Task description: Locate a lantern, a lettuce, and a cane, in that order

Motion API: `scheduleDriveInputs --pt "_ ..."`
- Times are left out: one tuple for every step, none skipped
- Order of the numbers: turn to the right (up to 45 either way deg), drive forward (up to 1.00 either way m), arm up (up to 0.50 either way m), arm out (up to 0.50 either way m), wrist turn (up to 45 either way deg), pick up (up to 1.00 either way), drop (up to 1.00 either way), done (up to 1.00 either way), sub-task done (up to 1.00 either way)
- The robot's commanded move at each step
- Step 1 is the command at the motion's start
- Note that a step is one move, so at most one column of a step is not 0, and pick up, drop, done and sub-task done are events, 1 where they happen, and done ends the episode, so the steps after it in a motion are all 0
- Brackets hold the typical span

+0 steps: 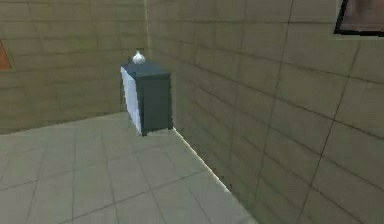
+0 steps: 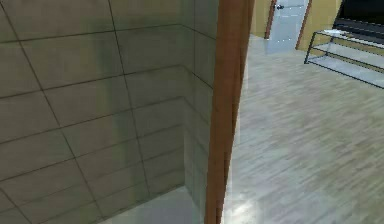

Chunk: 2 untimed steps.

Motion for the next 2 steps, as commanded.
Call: scheduleDriveInputs --pt "0.0 0.10 0.00 0.00 0.0 0.00 0.00 0.00 0.00" --pt "-36.0 0.00 0.00 0.00 0.0 0.00 0.00 0.00 0.00"
